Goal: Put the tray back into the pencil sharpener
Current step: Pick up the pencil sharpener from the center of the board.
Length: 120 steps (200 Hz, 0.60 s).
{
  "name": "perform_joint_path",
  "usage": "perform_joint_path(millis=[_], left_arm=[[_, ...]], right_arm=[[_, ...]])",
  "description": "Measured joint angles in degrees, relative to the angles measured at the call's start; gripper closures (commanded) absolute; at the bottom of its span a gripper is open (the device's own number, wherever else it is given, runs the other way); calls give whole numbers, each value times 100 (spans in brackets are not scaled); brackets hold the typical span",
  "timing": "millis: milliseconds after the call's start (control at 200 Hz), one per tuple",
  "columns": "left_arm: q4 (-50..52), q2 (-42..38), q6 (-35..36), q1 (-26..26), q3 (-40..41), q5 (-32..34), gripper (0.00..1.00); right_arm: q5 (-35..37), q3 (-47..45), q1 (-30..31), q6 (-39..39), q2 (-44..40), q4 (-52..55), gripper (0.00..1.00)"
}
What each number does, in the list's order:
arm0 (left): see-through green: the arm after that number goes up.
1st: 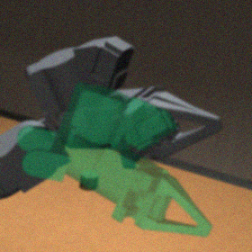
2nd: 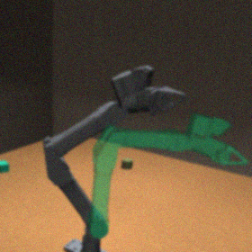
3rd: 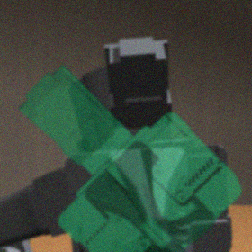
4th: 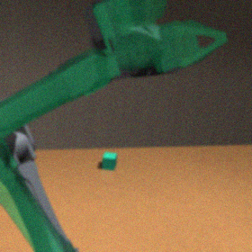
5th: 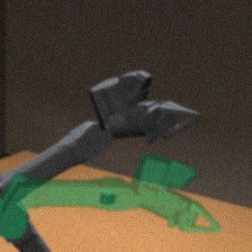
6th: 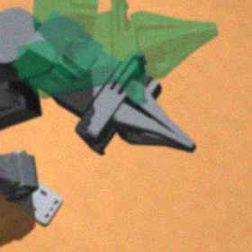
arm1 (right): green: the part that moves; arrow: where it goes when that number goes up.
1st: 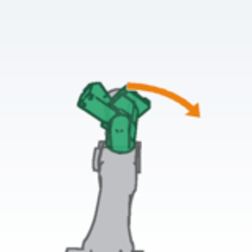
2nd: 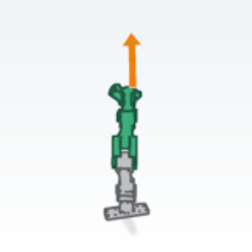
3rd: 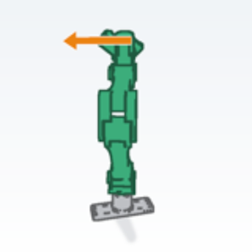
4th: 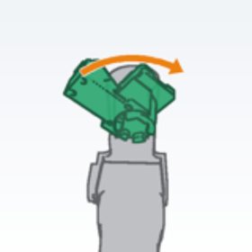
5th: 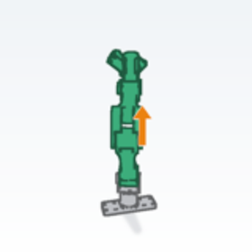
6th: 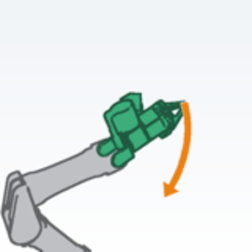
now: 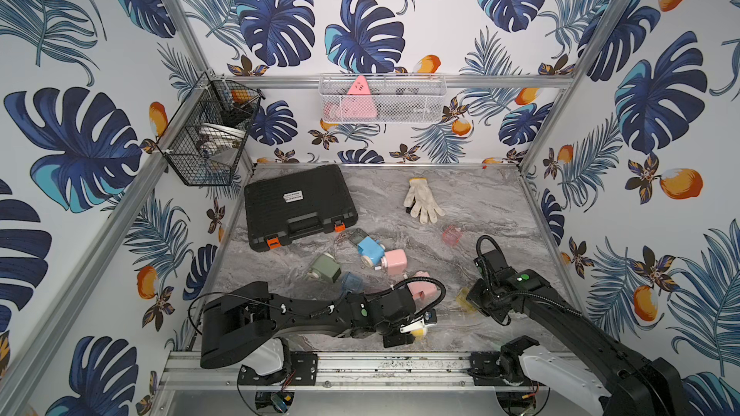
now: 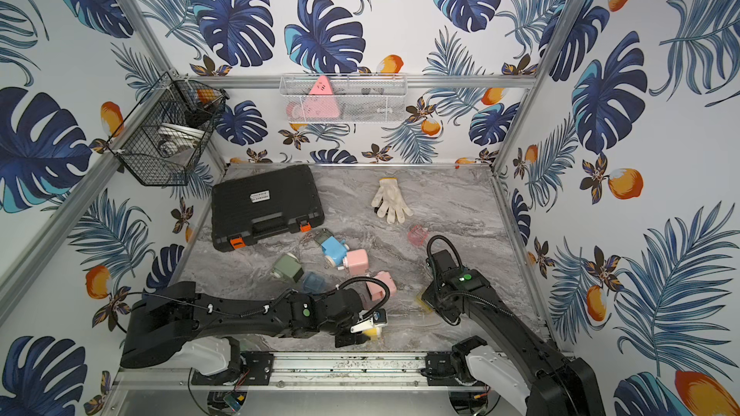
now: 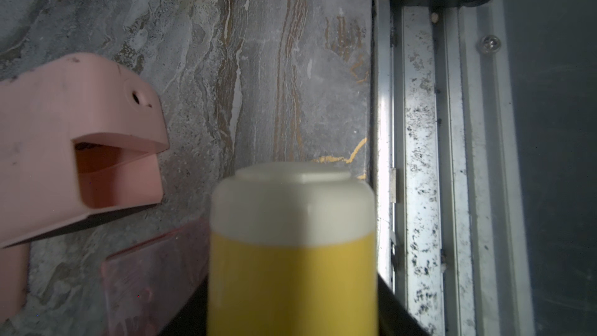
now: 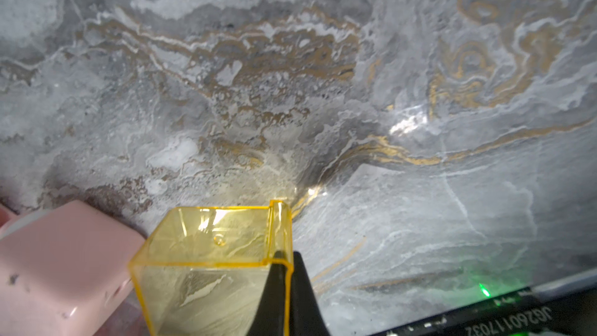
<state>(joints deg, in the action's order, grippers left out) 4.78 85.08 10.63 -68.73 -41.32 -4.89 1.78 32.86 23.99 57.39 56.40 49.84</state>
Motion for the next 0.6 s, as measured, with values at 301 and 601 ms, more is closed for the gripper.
perform_joint_path(millis=[301,601], left_arm=[[-20,-173,-111,50,243,17,58],[-144,-175,-146,72,365,13,58]], right_arm=[[7,116,1322,101,240,295,98],[199,192,2813,612,688,376,96]])
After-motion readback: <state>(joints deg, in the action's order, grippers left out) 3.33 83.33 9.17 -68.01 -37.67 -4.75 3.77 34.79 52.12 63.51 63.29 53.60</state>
